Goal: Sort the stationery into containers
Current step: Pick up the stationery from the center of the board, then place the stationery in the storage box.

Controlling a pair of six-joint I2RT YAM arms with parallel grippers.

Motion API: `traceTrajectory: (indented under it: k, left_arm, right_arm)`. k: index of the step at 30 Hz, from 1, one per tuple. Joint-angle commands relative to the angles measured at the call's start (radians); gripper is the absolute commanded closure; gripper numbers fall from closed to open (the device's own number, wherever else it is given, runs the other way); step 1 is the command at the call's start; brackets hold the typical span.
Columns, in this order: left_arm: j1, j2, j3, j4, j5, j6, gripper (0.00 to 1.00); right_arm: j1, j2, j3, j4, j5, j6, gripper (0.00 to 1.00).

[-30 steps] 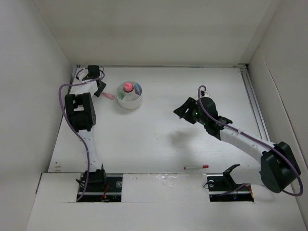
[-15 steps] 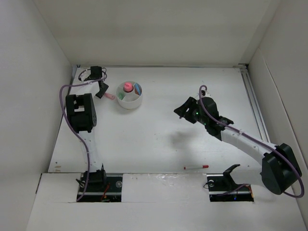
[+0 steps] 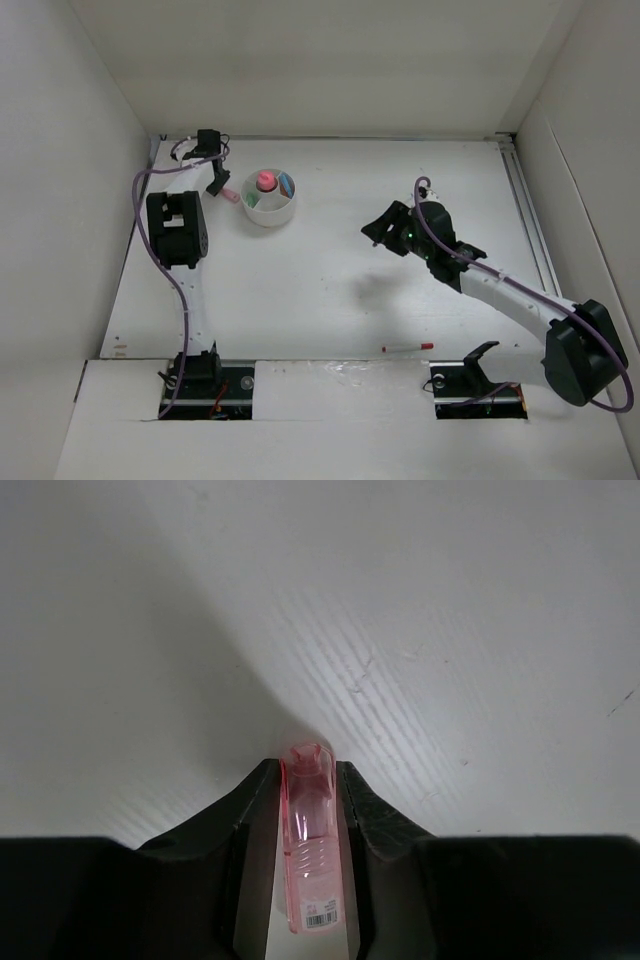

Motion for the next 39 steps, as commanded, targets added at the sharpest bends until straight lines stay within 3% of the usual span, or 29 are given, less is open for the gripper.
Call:
traceTrajectory:
  k: [1, 7, 16, 30, 33, 39]
  left_arm:
    - [-0.019, 0.096, 0.023, -0.169, -0.006, 0.021, 0.87]
    - [-0.019, 0.053, -0.016, -0.145, -0.006, 0.042, 1.00]
    - [-0.019, -0.180, -0.066, -0.099, -0.120, 0.148, 1.00]
    - [-0.019, -0.472, -0.190, -0.034, -0.186, 0.182, 1.00]
    - [-0.046, -0.504, -0.170, -0.045, -0.198, 0.206, 1.00]
    - [-0.212, -0.470, -0.056, -0.118, -0.371, 0.234, 1.00]
  right_arm:
    - [0.009, -0.037, 0.046, 0.025, -0.008, -0.010, 0.39]
    - [0.009, -0.046, 0.036, 0.025, -0.008, -0.010, 0.39]
    - [0.009, -0.028, 0.036, 0.025, -0.017, -0.010, 0.39]
    - [0.009, -0.037, 0.036, 0.025, -0.008, -0.010, 0.39]
    - [0.009, -0.048, 0.036, 0.025, -0.008, -0.010, 0.39]
    - [0.009, -0.057, 0.036, 0.025, -0.008, -0.010, 0.39]
